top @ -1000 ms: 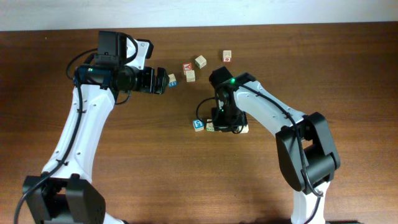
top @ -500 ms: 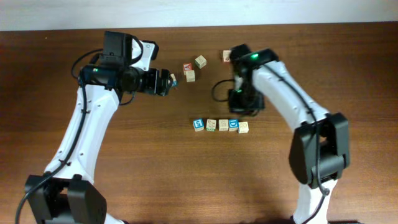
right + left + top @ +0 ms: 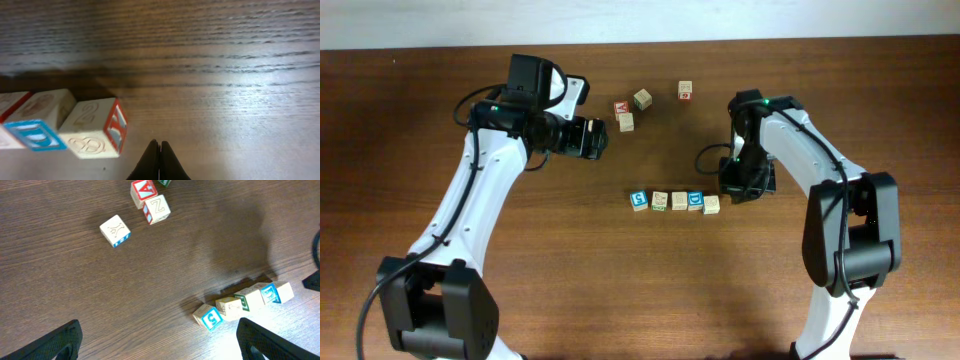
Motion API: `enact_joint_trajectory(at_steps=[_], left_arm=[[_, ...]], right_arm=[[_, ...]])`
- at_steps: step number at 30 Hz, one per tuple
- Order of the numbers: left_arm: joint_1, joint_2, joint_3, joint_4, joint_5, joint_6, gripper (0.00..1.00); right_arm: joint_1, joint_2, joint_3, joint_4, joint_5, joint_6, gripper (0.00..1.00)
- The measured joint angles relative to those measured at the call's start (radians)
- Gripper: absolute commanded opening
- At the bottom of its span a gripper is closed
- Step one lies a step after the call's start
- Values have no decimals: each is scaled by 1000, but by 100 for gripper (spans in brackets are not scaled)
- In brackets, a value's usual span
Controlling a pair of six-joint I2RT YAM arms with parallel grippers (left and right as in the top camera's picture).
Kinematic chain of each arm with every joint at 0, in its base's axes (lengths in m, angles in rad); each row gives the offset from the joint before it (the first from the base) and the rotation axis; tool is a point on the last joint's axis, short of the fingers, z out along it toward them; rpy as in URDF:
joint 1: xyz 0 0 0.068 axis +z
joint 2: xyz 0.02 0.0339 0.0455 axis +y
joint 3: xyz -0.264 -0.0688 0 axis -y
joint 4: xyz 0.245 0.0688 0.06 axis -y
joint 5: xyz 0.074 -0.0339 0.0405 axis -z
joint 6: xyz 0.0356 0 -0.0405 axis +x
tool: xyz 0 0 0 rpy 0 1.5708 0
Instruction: Rotate 5 blocks
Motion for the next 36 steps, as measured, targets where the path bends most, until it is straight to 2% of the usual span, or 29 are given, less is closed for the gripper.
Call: enact_joint_trajectory(at_steps=[6,20,31,36], left_arm=[[-4,0,0,2,0,0,98],[-4,3,0,2,0,0,98],[-4,35,0,2,0,0,99],[-3,38,25,-47,0,0,99]], right_arm=[[2,0,-77,100,-59,-3,4],[107,0,-83,222,-100,-4,4],[123,0,-82,230,-101,-4,4],[123,0,40,88,-100,-4,4]])
